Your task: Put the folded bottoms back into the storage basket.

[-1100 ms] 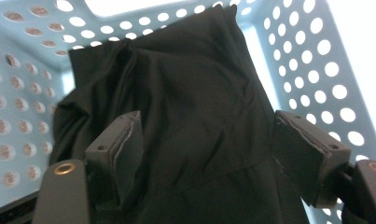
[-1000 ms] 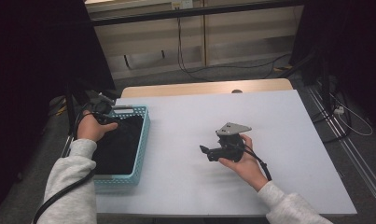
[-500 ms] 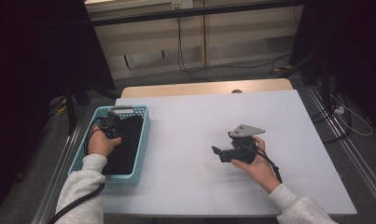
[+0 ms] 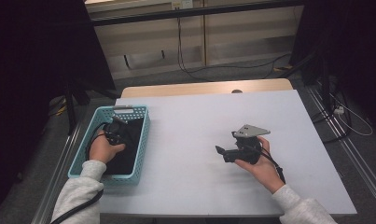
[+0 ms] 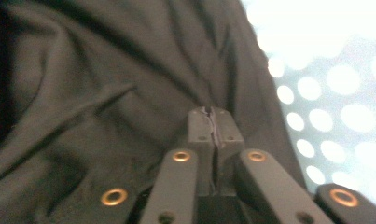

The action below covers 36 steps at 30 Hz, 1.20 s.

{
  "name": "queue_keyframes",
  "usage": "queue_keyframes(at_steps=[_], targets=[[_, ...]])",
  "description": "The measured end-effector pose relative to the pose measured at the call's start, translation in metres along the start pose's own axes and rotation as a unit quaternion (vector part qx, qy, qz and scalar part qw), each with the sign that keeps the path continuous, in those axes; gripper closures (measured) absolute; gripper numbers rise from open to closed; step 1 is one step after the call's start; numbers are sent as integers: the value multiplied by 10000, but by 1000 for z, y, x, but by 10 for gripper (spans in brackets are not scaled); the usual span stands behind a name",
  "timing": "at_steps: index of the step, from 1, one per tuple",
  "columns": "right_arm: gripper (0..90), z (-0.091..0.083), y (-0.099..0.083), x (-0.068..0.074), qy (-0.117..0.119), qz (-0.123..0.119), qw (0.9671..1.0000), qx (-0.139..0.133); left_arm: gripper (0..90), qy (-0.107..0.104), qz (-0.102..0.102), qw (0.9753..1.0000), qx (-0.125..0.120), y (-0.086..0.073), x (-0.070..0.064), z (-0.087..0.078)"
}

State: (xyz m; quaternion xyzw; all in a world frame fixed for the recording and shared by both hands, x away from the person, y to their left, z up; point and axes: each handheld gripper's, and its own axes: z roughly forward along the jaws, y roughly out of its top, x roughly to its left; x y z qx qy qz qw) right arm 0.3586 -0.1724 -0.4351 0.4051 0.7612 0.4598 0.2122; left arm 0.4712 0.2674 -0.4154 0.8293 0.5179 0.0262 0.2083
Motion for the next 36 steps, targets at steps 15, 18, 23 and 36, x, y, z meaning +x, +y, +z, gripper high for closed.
queue_keyframes(at_steps=[15,18,23,36], targets=[[153,-5,2,-2,-84,-8,9999,-103,813,858,-690,9904,-832,18,59,-10],[153,-7,2,-4,-98,12,9999,-123,819,1010,-767,9878,-901,18,65,-14],[153,-9,1,-5,-93,4,9999,-131,810,1174,-779,9849,-1002,21,68,-23],[151,-25,0,-14,-167,30,9997,-188,637,1131,-809,9846,-1056,17,61,-38]])
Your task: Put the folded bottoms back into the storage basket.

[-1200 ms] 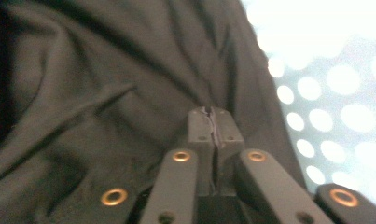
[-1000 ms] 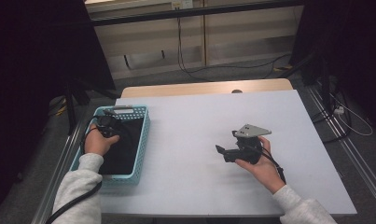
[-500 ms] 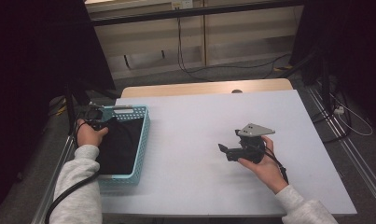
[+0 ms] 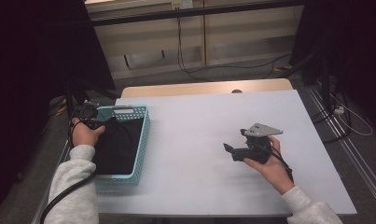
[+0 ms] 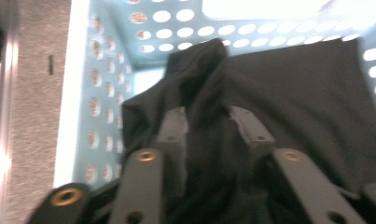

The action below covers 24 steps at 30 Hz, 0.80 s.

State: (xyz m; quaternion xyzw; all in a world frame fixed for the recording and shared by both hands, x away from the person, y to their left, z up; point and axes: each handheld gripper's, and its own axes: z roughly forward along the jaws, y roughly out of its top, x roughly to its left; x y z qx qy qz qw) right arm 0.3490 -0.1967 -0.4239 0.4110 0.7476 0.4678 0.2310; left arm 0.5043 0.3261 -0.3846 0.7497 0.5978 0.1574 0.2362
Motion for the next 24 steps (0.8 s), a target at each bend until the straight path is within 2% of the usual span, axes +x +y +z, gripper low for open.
queue_keyframes(at_steps=[3,5,6,8,10,13,15,19,21,24], targets=[[149,-8,-3,-6,-67,35,10000,-25,524,-246,66,9996,-121,2,-10,-10],[148,-14,-6,-11,-106,60,9999,-27,482,-321,183,9991,-194,4,-19,-16],[147,-18,-8,-13,-125,67,9999,-7,435,-439,219,9986,-191,5,-24,-20],[147,-23,-13,-19,-162,87,9998,35,397,-525,388,9974,-292,7,-36,-25],[147,-28,-18,-24,-201,117,9997,91,354,-760,427,9956,-350,7,-48,-29],[145,-36,-26,-32,-258,129,9994,169,329,-1149,522,9914,-349,7,-65,-31],[145,-40,-30,-36,-295,170,9992,212,305,-1318,636,9886,-352,6,-77,-31],[143,-49,-37,-44,-349,186,9989,269,278,-1748,813,9808,-307,3,-100,-29],[143,-53,-40,-46,-369,219,9987,287,275,-1858,864,9783,-308,1,-111,-26],[142,-56,-44,-48,-362,222,9986,313,257,-1970,1059,9743,-272,-4,-124,-23]])
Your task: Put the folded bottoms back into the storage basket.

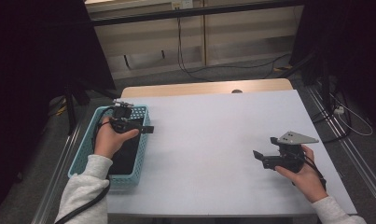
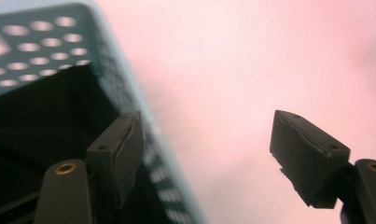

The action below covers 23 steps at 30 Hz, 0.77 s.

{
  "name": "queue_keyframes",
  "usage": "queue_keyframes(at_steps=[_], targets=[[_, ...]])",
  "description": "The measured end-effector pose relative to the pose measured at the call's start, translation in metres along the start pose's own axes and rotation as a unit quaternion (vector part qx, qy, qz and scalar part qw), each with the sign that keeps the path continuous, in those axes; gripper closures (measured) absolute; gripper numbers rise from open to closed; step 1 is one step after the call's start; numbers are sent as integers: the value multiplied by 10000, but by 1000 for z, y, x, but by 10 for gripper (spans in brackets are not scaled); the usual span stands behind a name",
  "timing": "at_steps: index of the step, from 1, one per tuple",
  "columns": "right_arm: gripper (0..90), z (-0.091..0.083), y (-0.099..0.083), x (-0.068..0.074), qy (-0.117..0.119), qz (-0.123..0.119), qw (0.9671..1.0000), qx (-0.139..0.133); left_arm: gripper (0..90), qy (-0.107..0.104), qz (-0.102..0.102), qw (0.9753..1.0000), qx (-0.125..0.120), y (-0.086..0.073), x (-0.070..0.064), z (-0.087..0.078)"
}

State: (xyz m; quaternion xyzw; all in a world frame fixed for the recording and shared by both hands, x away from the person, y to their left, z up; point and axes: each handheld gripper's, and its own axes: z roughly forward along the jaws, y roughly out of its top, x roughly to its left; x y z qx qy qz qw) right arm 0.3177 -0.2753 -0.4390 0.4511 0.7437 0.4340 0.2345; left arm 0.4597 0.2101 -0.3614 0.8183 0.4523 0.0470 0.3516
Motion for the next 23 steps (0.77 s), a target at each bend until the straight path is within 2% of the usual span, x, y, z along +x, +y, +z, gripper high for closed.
queue_keyframes(at_steps=[5,7,11,13,16,19,23], targets=[[141,-3,-3,0,47,-27,10000,20,243,-178,291,9994,-27,-5,-21,10],[140,-4,-4,0,33,-2,10000,28,242,-186,384,9991,-44,-7,-30,13],[139,-8,-7,1,79,11,10000,42,226,-438,558,9975,13,-14,-46,20],[139,-10,-8,2,120,18,9999,24,225,-481,626,9969,41,-18,-52,25],[138,-14,-11,2,148,-2,9999,31,214,-591,648,9961,35,-25,-59,31],[137,-17,-13,1,134,18,9999,39,197,-589,721,9957,39,-29,-64,36],[135,-20,-18,-1,109,57,9999,65,193,-685,707,9951,7,-34,-65,40]])
